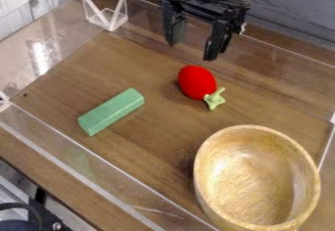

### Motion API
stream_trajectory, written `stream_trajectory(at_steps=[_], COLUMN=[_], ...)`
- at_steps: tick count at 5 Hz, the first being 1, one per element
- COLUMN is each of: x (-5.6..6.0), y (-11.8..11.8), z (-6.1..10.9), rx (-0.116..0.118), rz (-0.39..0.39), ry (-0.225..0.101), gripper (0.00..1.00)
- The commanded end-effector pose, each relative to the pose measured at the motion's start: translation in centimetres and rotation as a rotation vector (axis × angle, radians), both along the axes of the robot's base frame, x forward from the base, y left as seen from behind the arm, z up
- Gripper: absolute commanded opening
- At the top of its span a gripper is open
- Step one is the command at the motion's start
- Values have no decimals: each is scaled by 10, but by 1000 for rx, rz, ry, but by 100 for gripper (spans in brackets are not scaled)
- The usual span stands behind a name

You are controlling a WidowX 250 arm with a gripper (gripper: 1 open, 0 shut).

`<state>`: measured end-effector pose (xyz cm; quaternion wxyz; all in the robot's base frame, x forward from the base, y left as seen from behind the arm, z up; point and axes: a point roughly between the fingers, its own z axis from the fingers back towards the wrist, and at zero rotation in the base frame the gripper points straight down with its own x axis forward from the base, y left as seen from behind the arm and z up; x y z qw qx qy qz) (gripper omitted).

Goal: Put the green block in the brown bowl

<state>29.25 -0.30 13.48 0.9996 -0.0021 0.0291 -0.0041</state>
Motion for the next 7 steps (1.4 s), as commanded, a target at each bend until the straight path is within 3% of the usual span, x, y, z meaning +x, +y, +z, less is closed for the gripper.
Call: stream_trajectory(at_steps=[1,2,3,4,5,6,7], x=[-16,-42,-64,-77,-88,-92,-72], y=[18,43,70,91,93,92,94], z=[-13,-29,-38,-47,-65,-83,-84], rx=[2,8,26,26,26,17,9], rz=[-100,-232,-283,-290,-209,-122,-189], ry=[25,39,34,28,12,-14,-43], gripper=[100,100,100,100,100,100,100])
